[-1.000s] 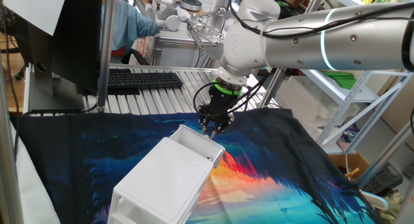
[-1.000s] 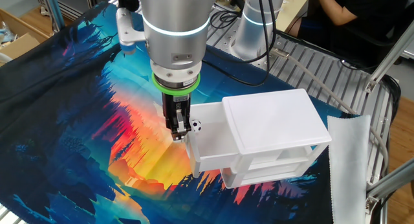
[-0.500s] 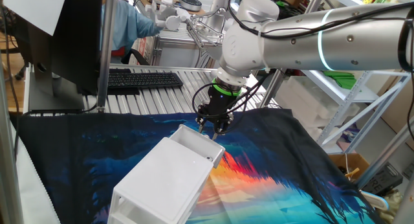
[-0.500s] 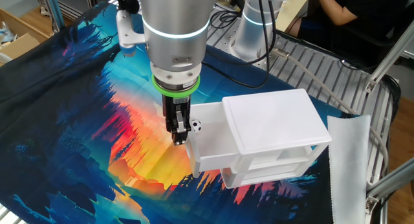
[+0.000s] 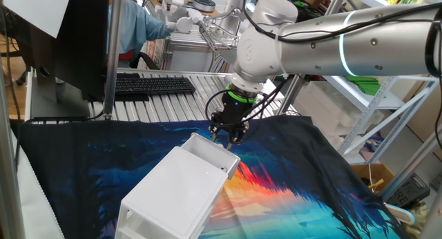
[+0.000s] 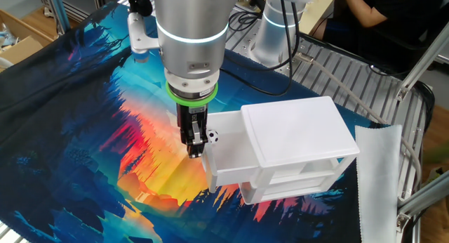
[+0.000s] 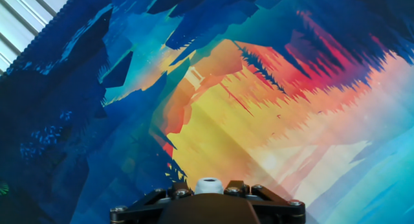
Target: Grasp the handle and close the drawer
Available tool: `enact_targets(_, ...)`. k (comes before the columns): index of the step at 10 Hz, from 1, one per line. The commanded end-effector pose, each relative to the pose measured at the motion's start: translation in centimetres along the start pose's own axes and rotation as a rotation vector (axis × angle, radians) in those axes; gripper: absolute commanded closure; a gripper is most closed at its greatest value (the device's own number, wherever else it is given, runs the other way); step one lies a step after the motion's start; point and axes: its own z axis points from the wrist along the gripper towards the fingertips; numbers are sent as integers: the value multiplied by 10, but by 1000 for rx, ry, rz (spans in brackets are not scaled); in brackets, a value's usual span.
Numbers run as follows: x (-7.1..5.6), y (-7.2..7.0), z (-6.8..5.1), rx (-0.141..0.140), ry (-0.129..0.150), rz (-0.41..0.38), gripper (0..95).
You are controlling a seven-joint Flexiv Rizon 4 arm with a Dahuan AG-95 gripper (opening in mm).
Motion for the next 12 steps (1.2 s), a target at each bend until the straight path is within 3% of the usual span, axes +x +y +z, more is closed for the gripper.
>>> enact_targets(1, 0, 1, 4, 0, -1, 4, 570)
enact_targets(7, 1, 3, 15, 8, -12, 6, 570)
enact_targets(11, 1, 4, 17, -4, -26, 11, 570)
enact_targets(12, 1, 4, 17, -6, -27, 7, 760)
